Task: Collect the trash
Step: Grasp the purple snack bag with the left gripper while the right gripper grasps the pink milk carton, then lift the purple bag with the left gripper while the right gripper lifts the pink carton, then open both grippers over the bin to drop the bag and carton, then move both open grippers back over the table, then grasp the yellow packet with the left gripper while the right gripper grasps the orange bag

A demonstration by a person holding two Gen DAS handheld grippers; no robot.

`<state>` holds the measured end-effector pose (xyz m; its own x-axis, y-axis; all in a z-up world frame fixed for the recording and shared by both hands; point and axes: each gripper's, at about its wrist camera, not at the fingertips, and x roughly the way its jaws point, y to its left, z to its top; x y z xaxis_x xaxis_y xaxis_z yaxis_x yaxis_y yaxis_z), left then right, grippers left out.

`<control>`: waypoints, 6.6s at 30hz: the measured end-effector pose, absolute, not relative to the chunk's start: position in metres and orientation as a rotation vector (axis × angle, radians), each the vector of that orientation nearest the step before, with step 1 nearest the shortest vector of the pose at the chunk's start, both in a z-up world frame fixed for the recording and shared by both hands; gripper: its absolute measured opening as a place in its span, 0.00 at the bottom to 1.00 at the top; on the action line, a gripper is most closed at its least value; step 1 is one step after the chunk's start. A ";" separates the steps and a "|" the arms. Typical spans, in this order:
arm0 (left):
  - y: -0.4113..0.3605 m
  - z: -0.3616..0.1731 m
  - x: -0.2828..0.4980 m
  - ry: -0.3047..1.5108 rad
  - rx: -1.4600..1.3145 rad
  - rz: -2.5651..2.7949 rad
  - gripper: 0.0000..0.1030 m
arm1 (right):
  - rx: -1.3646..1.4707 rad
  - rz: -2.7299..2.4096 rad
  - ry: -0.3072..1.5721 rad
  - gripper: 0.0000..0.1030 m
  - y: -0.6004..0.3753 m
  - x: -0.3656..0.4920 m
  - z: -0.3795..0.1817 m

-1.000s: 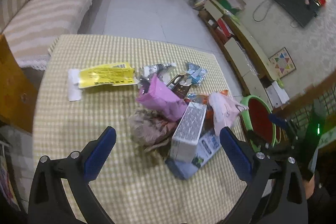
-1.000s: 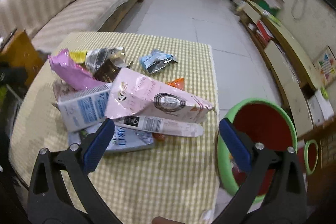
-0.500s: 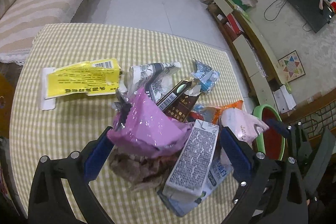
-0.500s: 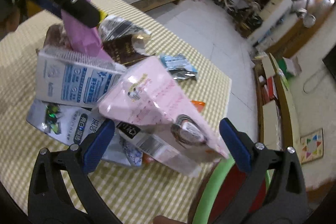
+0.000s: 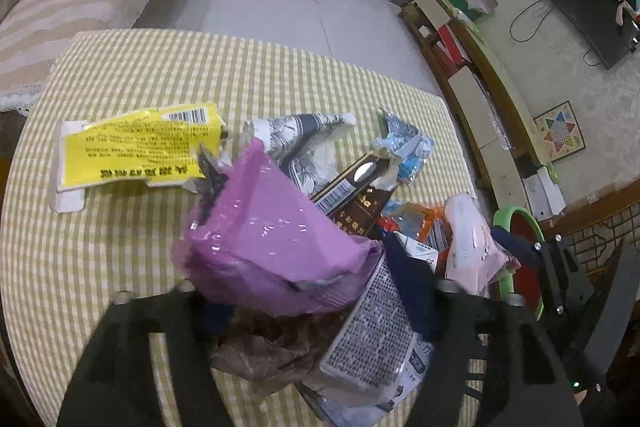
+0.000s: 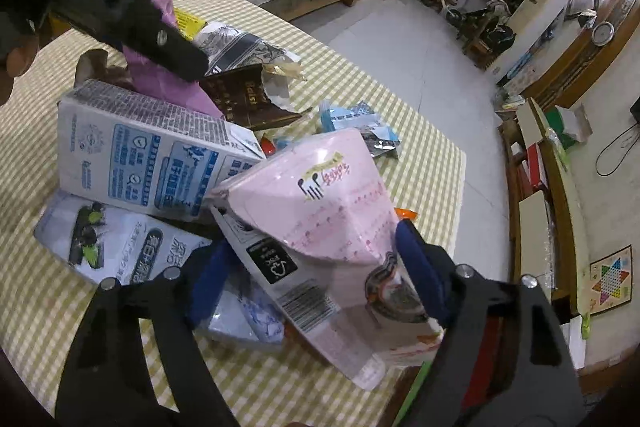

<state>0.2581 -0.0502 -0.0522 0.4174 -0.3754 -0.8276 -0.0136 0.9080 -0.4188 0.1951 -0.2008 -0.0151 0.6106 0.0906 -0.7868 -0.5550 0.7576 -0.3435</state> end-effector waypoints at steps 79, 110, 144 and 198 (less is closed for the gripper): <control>-0.320 0.096 0.184 0.965 0.058 -0.768 0.23 | 0.234 -0.126 0.716 0.60 -0.495 0.136 0.114; -0.278 0.094 0.182 0.957 0.007 -0.603 0.92 | 0.217 -0.081 0.761 0.95 -0.472 0.154 0.102; 0.012 0.055 0.182 0.965 -0.154 -0.112 0.92 | 0.008 0.299 0.896 0.95 -0.292 0.186 0.058; 0.038 -0.012 0.264 1.020 0.009 -0.168 0.45 | 0.128 0.326 1.065 0.51 -0.269 0.249 0.000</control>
<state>0.2637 0.0380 -0.0124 0.5119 -0.1355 -0.8483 0.1441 0.9870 -0.0707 0.2491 -0.2689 -0.0002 0.4418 0.3233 -0.8368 -0.2007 0.9448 0.2590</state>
